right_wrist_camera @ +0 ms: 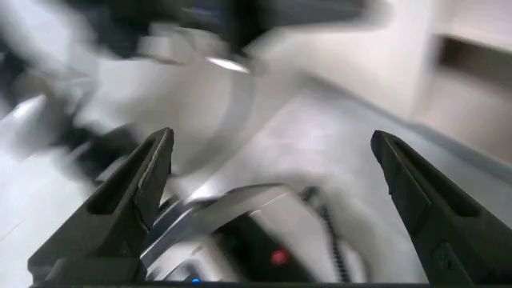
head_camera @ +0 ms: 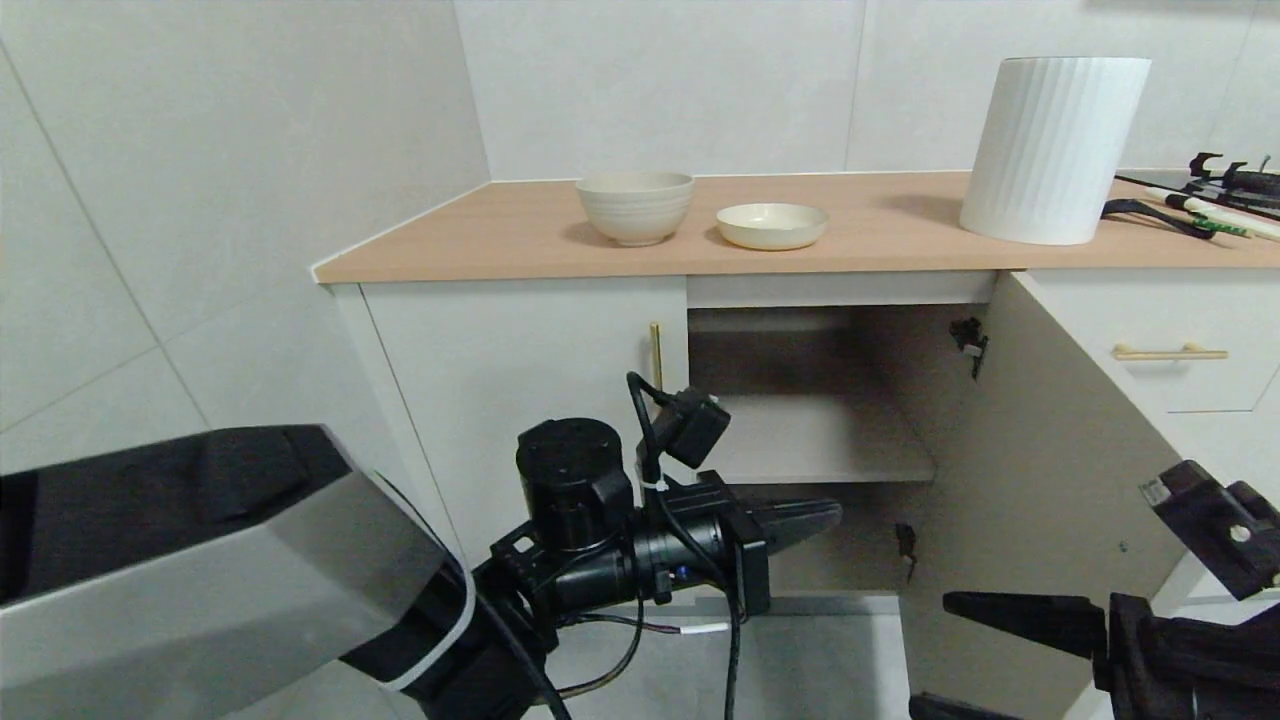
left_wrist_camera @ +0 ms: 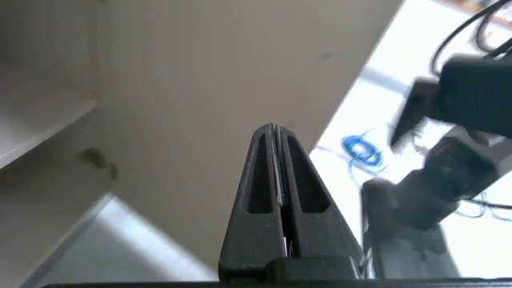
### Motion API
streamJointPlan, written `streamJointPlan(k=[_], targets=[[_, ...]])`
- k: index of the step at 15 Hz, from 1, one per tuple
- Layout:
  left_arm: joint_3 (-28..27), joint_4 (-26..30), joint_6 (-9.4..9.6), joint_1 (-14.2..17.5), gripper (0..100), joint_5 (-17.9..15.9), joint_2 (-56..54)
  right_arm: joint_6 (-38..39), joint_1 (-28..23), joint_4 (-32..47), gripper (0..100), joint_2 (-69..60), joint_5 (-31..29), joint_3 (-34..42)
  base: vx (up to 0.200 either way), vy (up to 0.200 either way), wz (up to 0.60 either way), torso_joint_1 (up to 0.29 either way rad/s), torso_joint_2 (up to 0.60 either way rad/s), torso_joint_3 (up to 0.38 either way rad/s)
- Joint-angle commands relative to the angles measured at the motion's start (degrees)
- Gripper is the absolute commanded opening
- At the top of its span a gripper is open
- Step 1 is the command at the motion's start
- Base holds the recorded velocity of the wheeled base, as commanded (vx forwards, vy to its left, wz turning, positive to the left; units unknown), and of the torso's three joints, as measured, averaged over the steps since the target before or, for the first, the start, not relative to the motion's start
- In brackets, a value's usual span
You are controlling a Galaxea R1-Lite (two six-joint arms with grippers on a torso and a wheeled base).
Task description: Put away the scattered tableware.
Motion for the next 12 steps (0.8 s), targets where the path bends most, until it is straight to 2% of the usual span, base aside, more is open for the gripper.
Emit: streamJointPlan(k=[1, 3, 4, 5, 6, 7, 8, 11, 12], targets=[[1.80, 8.22, 1.88, 6.05, 0, 0.35, -10.67, -0.03, 0.02, -0.01, 100, 2.94, -2.97, -1.52, 0.000, 0.000, 0.00, 0.000, 0.00, 0.000], [5.32, 18.68, 5.39, 10.53, 0, 1.31, -19.90, -0.03, -0.42, 0.08, 100, 3.46, -5.08, -2.49, 0.000, 0.000, 0.00, 0.000, 0.00, 0.000], [6.11, 27.30, 7.50, 13.08, 0, 4.74, -25.35, -0.03, -1.38, 1.49, 100, 4.08, -6.75, -3.63, 0.000, 0.000, 0.00, 0.000, 0.00, 0.000], [6.55, 32.04, 9.17, 14.40, 0, 8.35, -28.17, -0.03, -1.47, 4.21, 100, 4.26, -8.33, -5.21, 0.000, 0.000, 0.00, 0.000, 0.00, 0.000], [7.25, 34.24, 10.14, 15.63, 0, 12.13, -30.36, -0.03, -2.35, 6.58, 100, 4.70, -9.91, -6.97, 0.000, 0.000, 0.00, 0.000, 0.00, 0.000], [8.57, 34.33, 10.05, 16.51, 0, 14.59, -32.21, -0.03, -2.88, 7.99, 100, 4.96, -10.97, -8.55, 0.000, 0.000, 0.00, 0.000, 0.00, 0.000], [10.33, 34.50, 9.87, 18.00, 0, 15.46, -35.28, -0.03, -3.14, 10.19, 100, 4.87, -11.67, -10.40, 0.000, 0.000, 0.00, 0.000, 0.00, 0.000], [13.40, 38.28, 9.52, 19.67, 0, 15.55, -43.55, -0.12, -5.86, 16.52, 100, 5.05, -11.85, -15.67, 0.000, 0.000, 0.00, 0.000, 0.00, 0.000], [13.23, 42.41, 9.26, 20.64, 100, 15.55, -46.97, -0.21, -7.27, 18.62, 100, 5.75, -11.85, -17.78, 0.000, 0.000, 0.00, 0.000, 0.00, 0.000]])
